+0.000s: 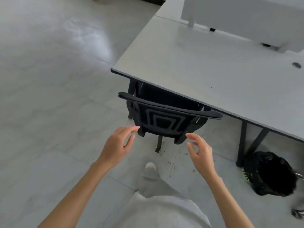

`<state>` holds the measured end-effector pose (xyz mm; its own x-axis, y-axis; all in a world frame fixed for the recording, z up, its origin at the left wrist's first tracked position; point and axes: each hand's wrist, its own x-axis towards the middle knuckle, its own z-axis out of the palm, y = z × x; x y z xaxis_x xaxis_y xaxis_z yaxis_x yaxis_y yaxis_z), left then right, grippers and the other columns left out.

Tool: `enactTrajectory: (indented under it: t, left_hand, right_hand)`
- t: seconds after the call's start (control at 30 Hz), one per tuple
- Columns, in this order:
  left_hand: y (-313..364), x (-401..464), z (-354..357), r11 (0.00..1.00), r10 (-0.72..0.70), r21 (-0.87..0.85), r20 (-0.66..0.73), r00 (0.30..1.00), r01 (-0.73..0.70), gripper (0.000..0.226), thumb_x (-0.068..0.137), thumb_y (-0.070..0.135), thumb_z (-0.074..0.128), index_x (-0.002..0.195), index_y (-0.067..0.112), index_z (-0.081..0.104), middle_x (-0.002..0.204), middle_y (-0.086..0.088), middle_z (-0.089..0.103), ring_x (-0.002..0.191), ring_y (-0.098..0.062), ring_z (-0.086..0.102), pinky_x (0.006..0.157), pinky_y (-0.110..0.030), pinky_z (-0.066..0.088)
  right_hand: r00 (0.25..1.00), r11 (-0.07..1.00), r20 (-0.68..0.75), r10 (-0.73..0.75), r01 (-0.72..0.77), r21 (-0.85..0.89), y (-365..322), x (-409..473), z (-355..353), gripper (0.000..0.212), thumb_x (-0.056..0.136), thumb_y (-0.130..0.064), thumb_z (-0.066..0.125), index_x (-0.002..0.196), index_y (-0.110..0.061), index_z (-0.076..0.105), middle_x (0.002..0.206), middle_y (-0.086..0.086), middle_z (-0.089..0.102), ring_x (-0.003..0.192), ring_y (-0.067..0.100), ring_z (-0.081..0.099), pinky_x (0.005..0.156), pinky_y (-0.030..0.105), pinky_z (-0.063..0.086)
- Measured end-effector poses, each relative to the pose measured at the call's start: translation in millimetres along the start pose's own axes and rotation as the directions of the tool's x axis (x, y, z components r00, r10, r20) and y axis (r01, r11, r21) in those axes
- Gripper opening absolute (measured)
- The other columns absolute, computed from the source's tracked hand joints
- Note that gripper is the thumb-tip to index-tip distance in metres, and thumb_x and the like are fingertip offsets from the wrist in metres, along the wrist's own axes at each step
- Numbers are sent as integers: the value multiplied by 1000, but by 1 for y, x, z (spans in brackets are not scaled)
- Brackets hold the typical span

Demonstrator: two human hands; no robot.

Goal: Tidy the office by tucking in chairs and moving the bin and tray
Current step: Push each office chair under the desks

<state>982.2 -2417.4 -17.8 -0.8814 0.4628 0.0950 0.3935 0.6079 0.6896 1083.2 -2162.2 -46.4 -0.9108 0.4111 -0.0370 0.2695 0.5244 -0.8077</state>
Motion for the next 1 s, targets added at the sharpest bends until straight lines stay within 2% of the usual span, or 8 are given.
enactTrajectory:
  t: [0.07, 0.17, 0.3, 0.4, 0.47, 0.57, 0.7, 1.0]
  left_hand:
    - [-1, 47, 3, 974, 173, 153, -24, 985, -167, 40, 88, 25, 39, 119, 9, 58, 112, -3, 64, 106, -9, 49, 92, -16, 35]
    - [-11, 108, 10, 881, 304, 369, 38, 952, -296, 42, 84, 19, 53, 124, 6, 53, 119, -9, 61, 114, -22, 52, 97, -31, 41]
    - [-27, 159, 21, 828, 45, 509, 360, 932, -237, 60, 88, 32, 58, 140, 13, 35, 141, -5, 45, 134, -23, 36, 112, -47, 23]
    - [-48, 176, 23, 813, 23, 516, 434, 901, -270, 51, 85, 38, 60, 129, 15, 48, 128, -2, 57, 120, -21, 50, 102, -40, 35]
    - [-60, 182, 21, 795, 175, 483, 397, 901, -367, 36, 73, 30, 76, 103, 12, 64, 98, -3, 69, 90, -22, 64, 74, -33, 50]
    - [-73, 185, 19, 746, 292, 462, 420, 859, -480, 36, 52, 18, 89, 76, 12, 63, 66, -1, 64, 57, -20, 59, 46, -24, 44]
    - [-79, 179, 16, 697, 355, 453, 456, 816, -556, 36, 53, 17, 86, 78, 10, 61, 67, -3, 61, 60, -21, 56, 40, -23, 35]
    - [-93, 162, 5, 647, 462, 370, 506, 729, -667, 35, 54, 16, 85, 76, 11, 59, 69, -3, 60, 63, -23, 57, 36, -23, 41]
  right_hand:
    - [985, 968, -94, -148, 125, -216, -5, 34, -7, 35, 86, -9, 61, 121, -12, 56, 120, 2, 59, 112, 14, 51, 94, 22, 38]
    - [967, 845, 6, -255, 226, -486, -7, 89, -17, 49, 84, -23, 66, 129, -11, 50, 133, 5, 53, 128, 19, 41, 103, 29, 32]
    - [969, 698, 245, 7, 171, -695, 4, 141, -15, 52, 85, -40, 60, 130, -18, 49, 132, 0, 54, 127, 21, 45, 103, 35, 35]
    - [994, 717, 101, 33, 47, -695, 12, 144, -2, 28, 80, -23, 64, 108, -21, 66, 97, -1, 72, 93, 24, 65, 78, 31, 44]
    - [1000, 758, -1, 5, -4, -653, 14, 139, 6, 21, 71, -14, 69, 92, -17, 72, 80, 2, 73, 77, 27, 68, 70, 32, 46]
    - [998, 769, -59, -18, -24, -639, 11, 129, 14, 23, 67, -9, 73, 90, -14, 74, 79, 3, 75, 75, 28, 69, 68, 32, 48]
    - [993, 768, -116, 10, -82, -636, 4, 111, 25, 29, 69, -6, 71, 97, -14, 74, 85, 5, 75, 80, 28, 69, 71, 31, 47]
    - [971, 753, -239, -29, -136, -644, 0, 46, 52, 30, 59, -3, 79, 87, -14, 76, 73, 2, 75, 67, 26, 70, 63, 33, 53]
